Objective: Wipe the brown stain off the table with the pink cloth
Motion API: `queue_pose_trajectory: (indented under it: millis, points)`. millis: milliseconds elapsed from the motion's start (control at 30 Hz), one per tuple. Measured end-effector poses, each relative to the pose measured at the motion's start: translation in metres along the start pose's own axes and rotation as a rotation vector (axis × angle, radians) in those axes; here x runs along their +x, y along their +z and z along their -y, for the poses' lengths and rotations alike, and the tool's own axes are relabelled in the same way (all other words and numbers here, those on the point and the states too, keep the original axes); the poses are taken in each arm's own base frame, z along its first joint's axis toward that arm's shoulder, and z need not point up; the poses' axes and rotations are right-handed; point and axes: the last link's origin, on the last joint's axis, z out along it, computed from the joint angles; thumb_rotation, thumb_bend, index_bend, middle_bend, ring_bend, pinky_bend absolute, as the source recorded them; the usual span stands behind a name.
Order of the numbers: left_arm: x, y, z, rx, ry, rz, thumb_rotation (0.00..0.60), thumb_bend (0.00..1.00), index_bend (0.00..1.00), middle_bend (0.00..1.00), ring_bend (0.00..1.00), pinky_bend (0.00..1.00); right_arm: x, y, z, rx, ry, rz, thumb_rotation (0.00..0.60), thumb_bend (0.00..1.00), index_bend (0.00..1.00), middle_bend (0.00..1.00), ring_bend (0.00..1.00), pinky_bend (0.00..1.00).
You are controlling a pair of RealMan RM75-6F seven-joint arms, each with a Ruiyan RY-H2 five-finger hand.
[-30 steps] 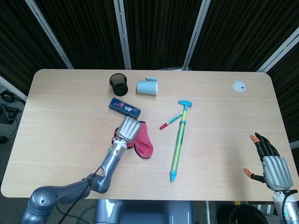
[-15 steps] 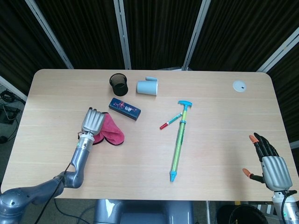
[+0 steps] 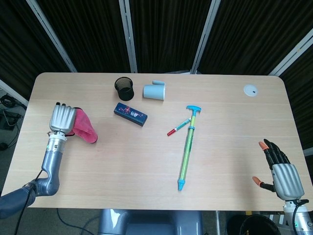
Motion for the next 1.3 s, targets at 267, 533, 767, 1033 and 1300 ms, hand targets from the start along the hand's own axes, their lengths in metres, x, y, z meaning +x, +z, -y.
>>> queue_pose_trajectory:
  millis: [267, 533, 767, 1033, 1300]
  points:
    - [0.027, -0.002, 0.037, 0.068, -0.033, -0.057, 0.6, 0.26, 0.79, 0.59, 0.49, 0.45, -0.001, 0.0, 0.0, 0.002, -0.005, 0.002, 0.6, 0.09, 0.0, 0.0, 0.0, 0.17]
    - [0.048, -0.009, 0.042, 0.079, -0.145, -0.066, 0.6, 0.26, 0.77, 0.58, 0.48, 0.44, -0.001, 0.0, 0.0, 0.001, -0.009, 0.005, 0.6, 0.09, 0.0, 0.0, 0.0, 0.17]
    - [0.057, -0.038, 0.027, -0.002, -0.244, -0.032, 0.6, 0.25, 0.72, 0.52, 0.45, 0.43, -0.001, 0.001, -0.001, -0.004, -0.009, 0.006, 0.6, 0.09, 0.0, 0.0, 0.0, 0.17]
    - [0.036, -0.087, 0.023, -0.084, -0.305, 0.058, 0.6, 0.06, 0.27, 0.02, 0.01, 0.02, -0.002, 0.001, 0.0, -0.002, -0.014, 0.005, 0.6, 0.09, 0.0, 0.0, 0.0, 0.17]
    - [0.031, -0.107, 0.038, -0.032, -0.443, 0.077, 0.6, 0.02, 0.15, 0.0, 0.0, 0.0, -0.002, 0.001, 0.0, -0.006, -0.016, 0.004, 0.6, 0.09, 0.0, 0.0, 0.0, 0.17]
